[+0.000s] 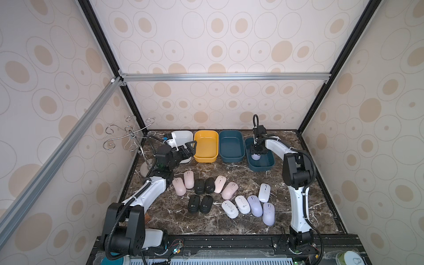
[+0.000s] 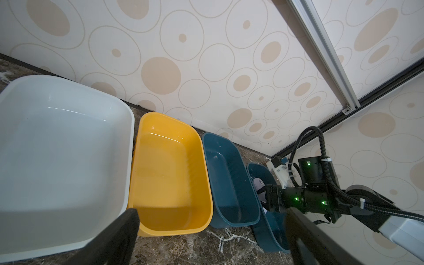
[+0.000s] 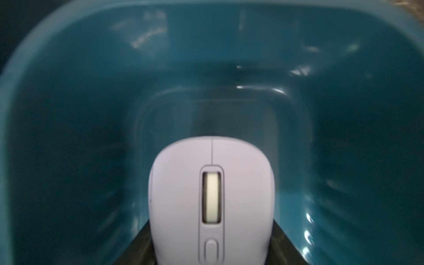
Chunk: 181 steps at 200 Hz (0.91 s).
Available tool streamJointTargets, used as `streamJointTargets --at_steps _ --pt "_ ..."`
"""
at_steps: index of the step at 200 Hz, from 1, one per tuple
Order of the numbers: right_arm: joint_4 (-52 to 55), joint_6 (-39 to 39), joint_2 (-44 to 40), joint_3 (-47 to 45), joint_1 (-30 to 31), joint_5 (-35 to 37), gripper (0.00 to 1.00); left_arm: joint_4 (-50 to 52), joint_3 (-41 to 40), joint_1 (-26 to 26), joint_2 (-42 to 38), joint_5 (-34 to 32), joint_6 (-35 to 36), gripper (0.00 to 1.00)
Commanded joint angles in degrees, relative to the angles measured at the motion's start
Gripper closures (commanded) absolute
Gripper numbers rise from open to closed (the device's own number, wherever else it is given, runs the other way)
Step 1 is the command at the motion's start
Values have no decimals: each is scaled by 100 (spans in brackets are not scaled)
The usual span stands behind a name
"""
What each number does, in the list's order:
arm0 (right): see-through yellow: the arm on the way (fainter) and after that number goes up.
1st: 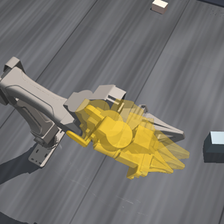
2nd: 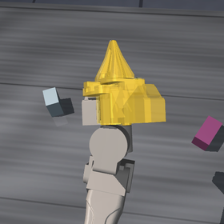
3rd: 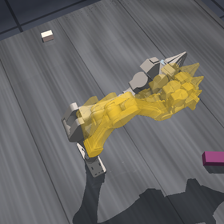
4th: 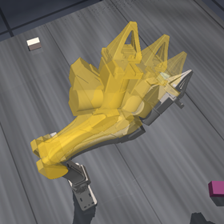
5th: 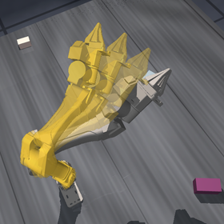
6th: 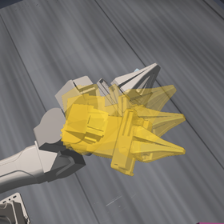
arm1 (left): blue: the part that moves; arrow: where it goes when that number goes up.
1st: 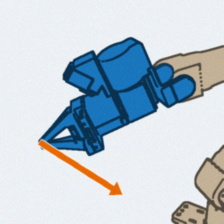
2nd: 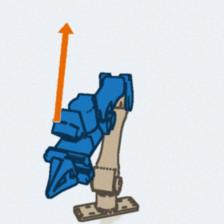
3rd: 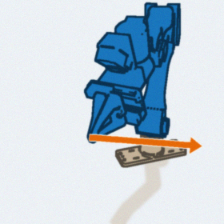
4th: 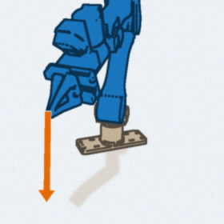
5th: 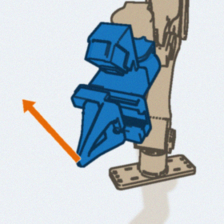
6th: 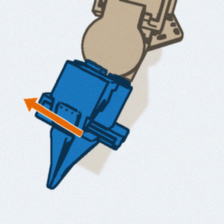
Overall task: Place the mice by color into the storage box
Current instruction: Place the mouse in the storage box.
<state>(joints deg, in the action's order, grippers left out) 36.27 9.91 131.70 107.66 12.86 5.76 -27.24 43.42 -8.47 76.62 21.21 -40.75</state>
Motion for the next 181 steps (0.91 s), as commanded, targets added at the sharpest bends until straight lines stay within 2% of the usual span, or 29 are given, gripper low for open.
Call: streamJointTargets --at_steps 1,49,81,154,181 --pt "259 -184 177 392 22 -172 65 -49 254 -23 27 41 -27 0" --pt "183 -205 552 705 23 -357 58 -44 250 -19 56 14 -12 0" --pt "748 -199 947 1365 22 -377 57 -27 252 -23 94 17 -29 0" --pt "723 -122 1076 1430 23 -438 43 -69 251 -24 92 76 -60 0" --pt "777 -121 1081 1504 22 -486 41 -81 251 -24 114 125 -88 0"
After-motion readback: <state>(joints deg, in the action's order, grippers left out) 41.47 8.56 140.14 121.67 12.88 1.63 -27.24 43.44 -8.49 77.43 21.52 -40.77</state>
